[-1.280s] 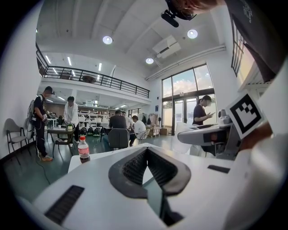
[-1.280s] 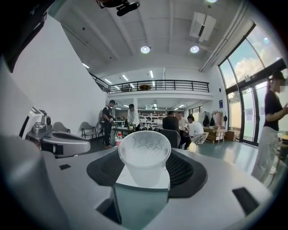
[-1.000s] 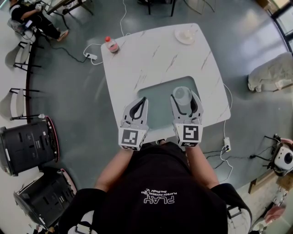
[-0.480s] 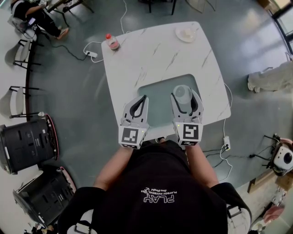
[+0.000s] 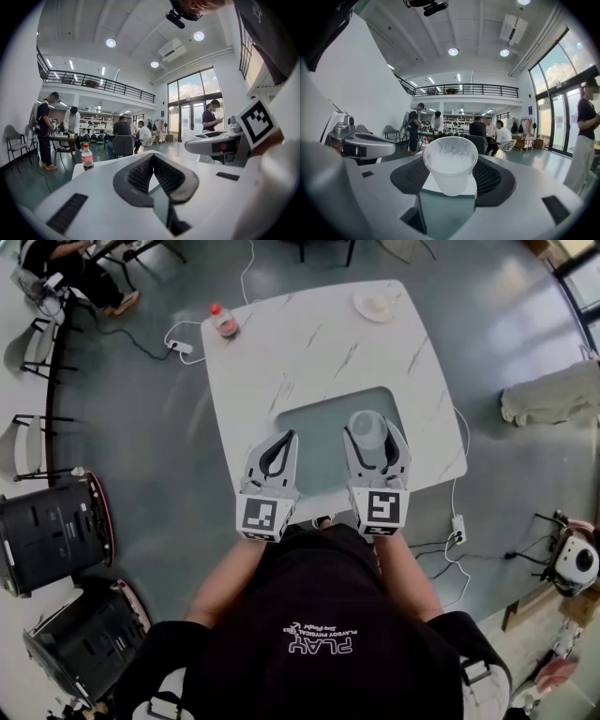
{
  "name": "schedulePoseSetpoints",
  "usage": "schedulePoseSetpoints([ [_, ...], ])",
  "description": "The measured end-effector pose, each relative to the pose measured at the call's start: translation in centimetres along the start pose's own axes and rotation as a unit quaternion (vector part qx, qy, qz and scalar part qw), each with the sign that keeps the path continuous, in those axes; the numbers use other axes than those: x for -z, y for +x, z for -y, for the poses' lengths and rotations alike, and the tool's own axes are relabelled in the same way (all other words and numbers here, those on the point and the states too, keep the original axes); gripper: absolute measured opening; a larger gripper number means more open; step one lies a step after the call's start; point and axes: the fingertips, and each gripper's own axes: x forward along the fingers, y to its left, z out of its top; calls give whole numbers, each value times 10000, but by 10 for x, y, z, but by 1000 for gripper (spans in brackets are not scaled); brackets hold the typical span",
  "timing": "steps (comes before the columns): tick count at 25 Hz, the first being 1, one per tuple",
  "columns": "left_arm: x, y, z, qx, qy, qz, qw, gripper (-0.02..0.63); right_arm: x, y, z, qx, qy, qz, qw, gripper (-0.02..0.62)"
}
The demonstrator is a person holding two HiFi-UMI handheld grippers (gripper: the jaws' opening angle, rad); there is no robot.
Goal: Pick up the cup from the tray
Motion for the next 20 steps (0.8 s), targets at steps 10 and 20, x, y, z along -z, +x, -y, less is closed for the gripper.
schedulePoseSetpoints([
  [10, -3, -1, 0, -17, 37, 23, 10000, 6, -5, 0, -2, -16, -25, 59, 10000, 288],
  [20, -4, 3, 1, -24, 59, 14, 10000, 6, -6, 2, 0, -20, -67, 66, 10000, 288],
])
